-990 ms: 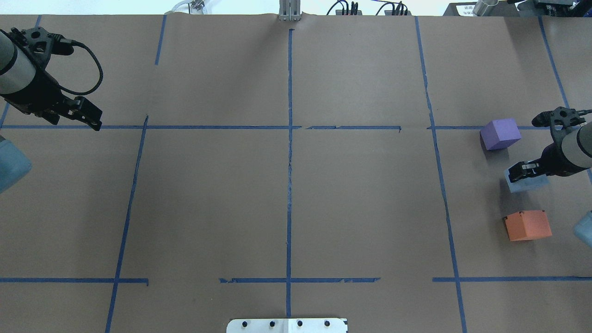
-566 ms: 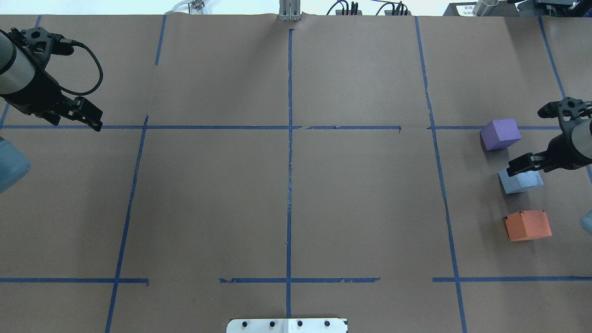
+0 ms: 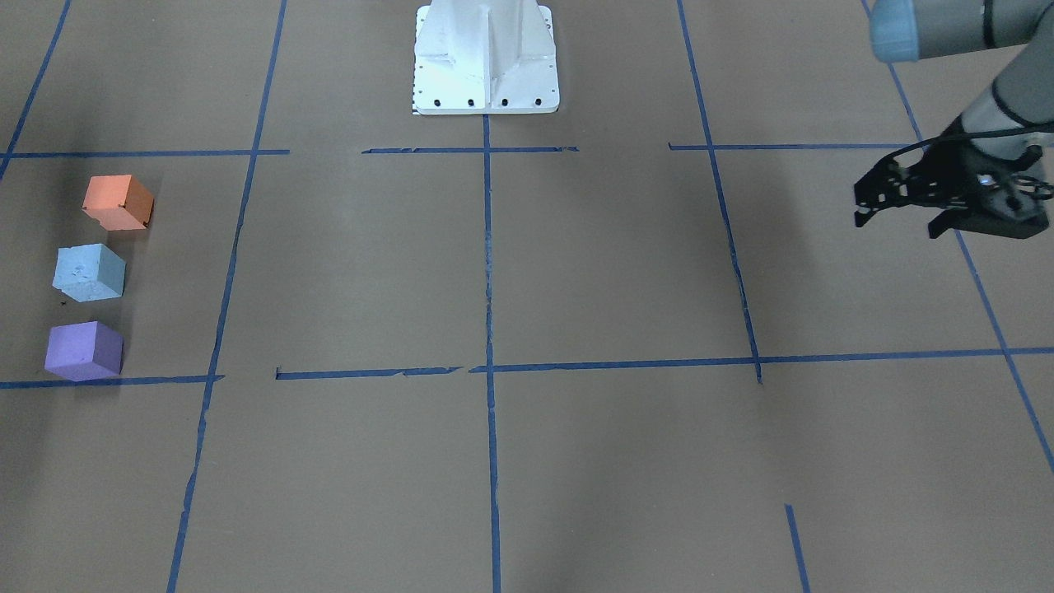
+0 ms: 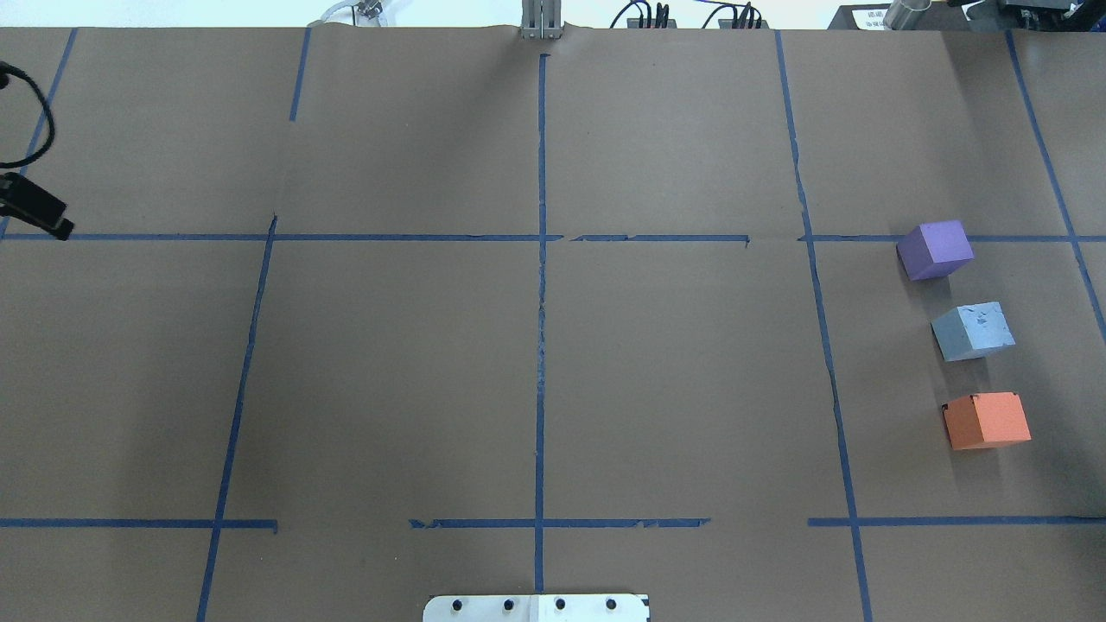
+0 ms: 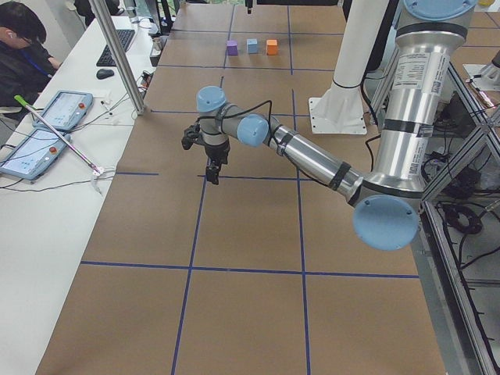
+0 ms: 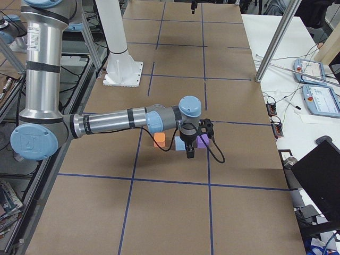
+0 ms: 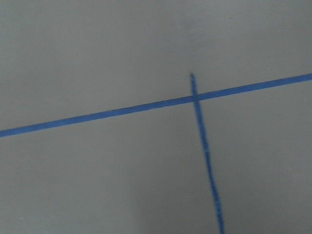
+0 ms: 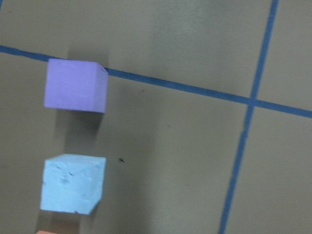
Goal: Place blue block between orange and purple blocks
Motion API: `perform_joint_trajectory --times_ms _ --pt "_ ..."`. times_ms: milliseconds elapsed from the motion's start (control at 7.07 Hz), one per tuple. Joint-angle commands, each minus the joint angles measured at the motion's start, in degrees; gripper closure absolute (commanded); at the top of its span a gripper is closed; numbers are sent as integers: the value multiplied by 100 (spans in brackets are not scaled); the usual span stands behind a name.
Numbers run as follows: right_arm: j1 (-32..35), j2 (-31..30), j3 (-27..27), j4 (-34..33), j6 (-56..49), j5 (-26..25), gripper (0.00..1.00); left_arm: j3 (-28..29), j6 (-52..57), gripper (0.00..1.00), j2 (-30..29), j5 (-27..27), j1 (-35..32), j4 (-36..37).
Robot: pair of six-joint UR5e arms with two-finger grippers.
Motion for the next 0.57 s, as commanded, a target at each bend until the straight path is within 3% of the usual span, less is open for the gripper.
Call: perform_joint_trajectory --times_ms 0,283,424 --pt "652 -118 44 -818 -1086 58 0 211 1593 0 954 -51 -1173 4" --pt "653 -225 26 -793 -991 41 0 371 2275 0 1649 -716 -2020 -75" --pt "653 -216 18 -793 -973 32 0 327 2276 0 1940 -684 -2083 -137"
